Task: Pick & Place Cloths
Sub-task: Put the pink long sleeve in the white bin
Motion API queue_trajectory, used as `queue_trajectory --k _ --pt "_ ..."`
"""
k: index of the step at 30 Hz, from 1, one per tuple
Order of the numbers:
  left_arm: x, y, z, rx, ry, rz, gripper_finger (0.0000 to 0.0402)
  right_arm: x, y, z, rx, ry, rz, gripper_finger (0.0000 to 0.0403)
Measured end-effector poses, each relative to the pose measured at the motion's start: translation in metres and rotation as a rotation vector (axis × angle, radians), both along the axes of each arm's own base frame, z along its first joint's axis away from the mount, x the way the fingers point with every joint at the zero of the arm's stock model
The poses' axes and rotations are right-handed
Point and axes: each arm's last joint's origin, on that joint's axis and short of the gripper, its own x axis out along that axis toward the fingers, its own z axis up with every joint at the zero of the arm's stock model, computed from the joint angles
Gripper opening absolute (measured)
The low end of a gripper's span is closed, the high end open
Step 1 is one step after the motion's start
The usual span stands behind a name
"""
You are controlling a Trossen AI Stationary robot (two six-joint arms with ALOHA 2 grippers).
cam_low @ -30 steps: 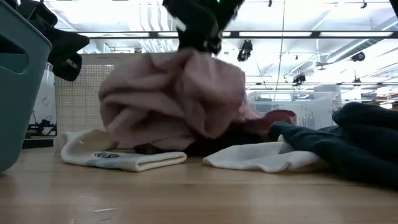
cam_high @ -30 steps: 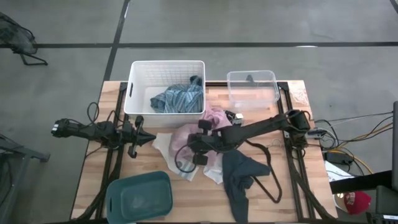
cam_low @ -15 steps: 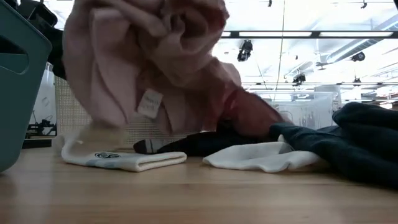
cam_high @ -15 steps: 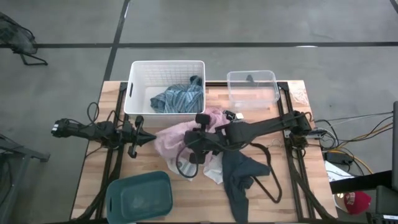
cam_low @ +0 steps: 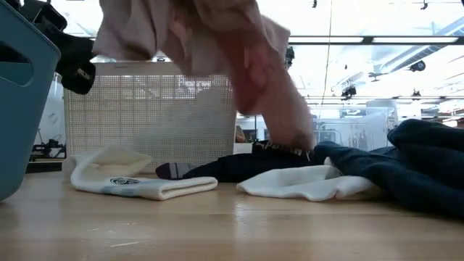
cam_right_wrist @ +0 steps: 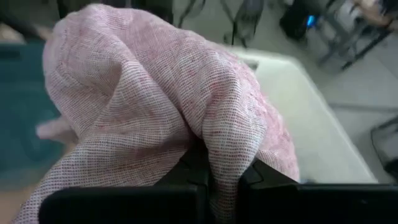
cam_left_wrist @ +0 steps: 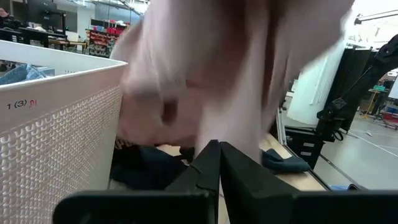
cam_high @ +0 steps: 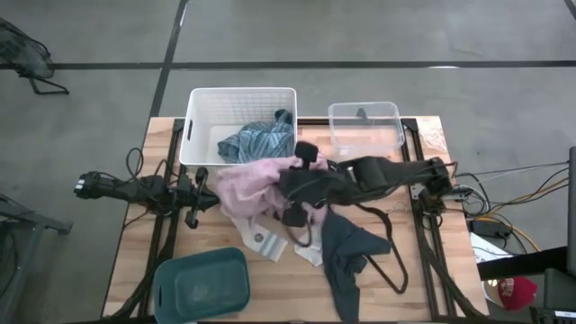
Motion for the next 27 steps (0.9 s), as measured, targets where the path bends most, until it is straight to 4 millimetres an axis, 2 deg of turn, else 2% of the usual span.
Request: queue_trajectory --k 9,17,21,27 --pt "0.000 0.000 -0.001 0.002 0.011 0.000 0.0012 -0.024 -0.017 0.050 -0.156 -0.221 -0.063 0.0013" --pt "0.001 0.000 -0.002 0.005 0.025 0.001 0.0012 -0.023 -0.038 0.085 -0.325 -0.430 -0.107 0.0013" --pt "0.001 0.000 -0.002 0.005 0.026 0.001 0.0012 -0.020 -0.059 0.094 -0.412 -0.478 -0.161 0.0013" --pt "0.001 0.000 -0.002 0.005 0.026 0.002 0.0012 -0.017 -0.103 0.101 -0.481 -0.536 -0.279 0.0013"
